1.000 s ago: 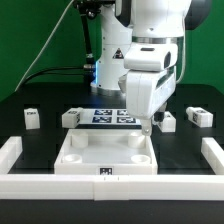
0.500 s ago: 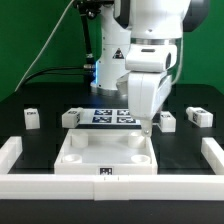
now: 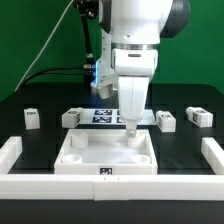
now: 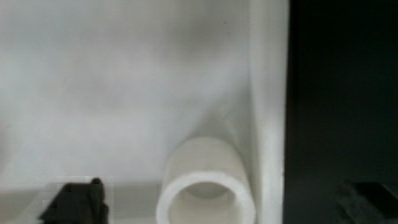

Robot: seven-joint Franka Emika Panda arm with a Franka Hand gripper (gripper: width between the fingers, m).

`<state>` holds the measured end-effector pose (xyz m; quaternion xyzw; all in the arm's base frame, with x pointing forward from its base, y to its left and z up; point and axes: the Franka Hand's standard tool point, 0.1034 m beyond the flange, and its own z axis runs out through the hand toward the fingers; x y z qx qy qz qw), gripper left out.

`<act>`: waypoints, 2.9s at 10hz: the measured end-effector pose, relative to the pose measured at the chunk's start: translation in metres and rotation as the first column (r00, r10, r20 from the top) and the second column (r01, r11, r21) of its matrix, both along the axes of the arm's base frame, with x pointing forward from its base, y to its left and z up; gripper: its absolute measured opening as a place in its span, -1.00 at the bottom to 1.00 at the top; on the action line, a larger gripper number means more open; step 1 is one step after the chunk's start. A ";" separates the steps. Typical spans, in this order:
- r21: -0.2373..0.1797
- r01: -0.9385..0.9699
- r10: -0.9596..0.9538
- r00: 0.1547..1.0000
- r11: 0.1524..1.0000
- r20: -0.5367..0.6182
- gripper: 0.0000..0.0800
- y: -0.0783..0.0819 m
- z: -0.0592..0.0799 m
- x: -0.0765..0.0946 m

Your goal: Assemble one leg

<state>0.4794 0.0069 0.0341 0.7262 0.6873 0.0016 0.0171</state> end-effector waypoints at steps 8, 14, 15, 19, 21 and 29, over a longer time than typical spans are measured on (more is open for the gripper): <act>-0.005 0.019 -0.020 0.999 1.000 -0.046 0.62 -0.024 -0.026 -0.011; -0.005 0.020 -0.020 0.999 1.000 -0.046 -0.71 -0.024 -0.026 -0.011; -0.005 0.021 -0.021 0.999 1.000 -0.045 -0.85 -0.024 -0.026 -0.011; -0.005 0.021 -0.021 0.999 1.000 -0.045 -0.85 -0.025 -0.026 -0.011; -0.001 0.023 -0.023 0.999 1.000 -0.044 -0.85 -0.014 -0.025 -0.010; 0.030 -0.021 0.022 1.000 0.999 -0.022 -0.85 0.076 -0.025 0.008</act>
Offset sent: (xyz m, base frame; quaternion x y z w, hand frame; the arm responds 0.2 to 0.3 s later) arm -0.0067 -0.0135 -0.0121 0.0069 -0.0011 -0.0138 0.9999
